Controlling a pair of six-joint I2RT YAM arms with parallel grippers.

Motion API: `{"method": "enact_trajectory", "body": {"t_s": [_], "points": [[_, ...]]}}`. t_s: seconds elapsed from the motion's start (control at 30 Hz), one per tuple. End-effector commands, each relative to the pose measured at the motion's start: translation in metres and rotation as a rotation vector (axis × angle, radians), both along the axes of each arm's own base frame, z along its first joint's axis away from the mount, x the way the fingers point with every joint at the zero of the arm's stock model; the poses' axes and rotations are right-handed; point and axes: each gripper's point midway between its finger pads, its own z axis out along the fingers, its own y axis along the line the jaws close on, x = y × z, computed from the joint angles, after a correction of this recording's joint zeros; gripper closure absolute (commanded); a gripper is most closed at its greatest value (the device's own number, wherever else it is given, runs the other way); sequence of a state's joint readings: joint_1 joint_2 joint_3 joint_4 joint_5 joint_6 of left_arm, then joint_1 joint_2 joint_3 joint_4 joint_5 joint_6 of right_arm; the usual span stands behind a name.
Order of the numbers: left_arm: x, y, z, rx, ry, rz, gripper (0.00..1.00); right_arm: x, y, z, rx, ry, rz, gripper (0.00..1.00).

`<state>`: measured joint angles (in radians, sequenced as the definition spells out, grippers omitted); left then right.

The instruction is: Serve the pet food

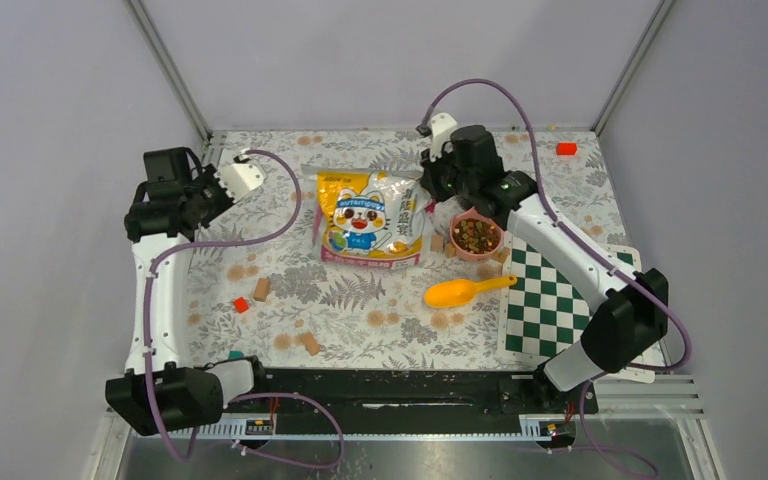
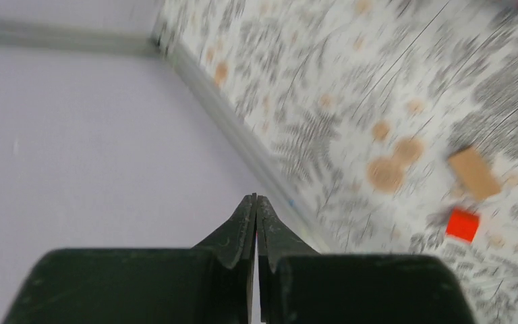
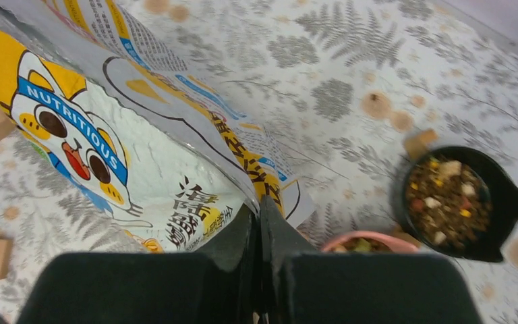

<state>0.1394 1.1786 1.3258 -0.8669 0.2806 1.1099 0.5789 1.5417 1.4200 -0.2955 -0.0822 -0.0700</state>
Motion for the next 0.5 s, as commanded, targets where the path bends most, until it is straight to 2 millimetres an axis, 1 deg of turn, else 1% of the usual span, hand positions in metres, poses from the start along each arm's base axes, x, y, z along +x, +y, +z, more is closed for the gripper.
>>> {"method": "enact_trajectory", "body": {"t_s": [0.0,0.03,0.07,0.13,0.17,0.2,0.23,0.27,0.3,0.33,0.37,0.47], "points": [[-0.016,0.045,0.032,0.157,-0.041,0.172,1.0,0.022,-0.059,0.065,-0.003,-0.164,-0.168,1.0],[-0.015,0.043,0.038,0.15,-0.064,0.167,1.0,0.017,-0.05,0.066,0.017,-0.157,-0.105,1.0],[-0.014,0.039,0.045,0.132,-0.089,0.156,1.0,0.011,-0.04,0.066,0.036,-0.151,-0.037,0.93],[-0.011,0.028,0.059,0.084,-0.144,0.118,0.98,-0.001,-0.02,0.071,0.087,-0.146,0.08,0.7],[-0.009,0.022,0.066,0.053,-0.179,0.107,0.93,-0.006,-0.013,0.073,0.11,-0.141,0.128,0.59],[-0.007,0.016,0.073,0.021,-0.215,0.095,0.88,-0.01,-0.006,0.075,0.127,-0.139,0.166,0.51],[-0.005,0.011,0.079,-0.012,-0.252,0.086,0.81,-0.013,-0.001,0.078,0.139,-0.138,0.188,0.46],[-0.003,0.007,0.083,-0.046,-0.286,0.081,0.71,-0.013,0.001,0.083,0.156,-0.143,0.194,0.4],[0.001,0.001,0.093,-0.095,-0.343,0.082,0.61,-0.012,0.003,0.087,0.167,-0.145,0.192,0.37],[0.003,-0.003,0.097,-0.14,-0.38,0.08,0.54,-0.01,0.003,0.092,0.177,-0.153,0.186,0.33],[0.005,-0.008,0.096,-0.189,-0.399,0.079,0.49,-0.009,0.002,0.097,0.185,-0.165,0.172,0.29],[0.009,-0.023,0.107,-0.35,-0.485,0.077,0.37,-0.002,-0.009,0.111,0.197,-0.196,0.084,0.25]]}}
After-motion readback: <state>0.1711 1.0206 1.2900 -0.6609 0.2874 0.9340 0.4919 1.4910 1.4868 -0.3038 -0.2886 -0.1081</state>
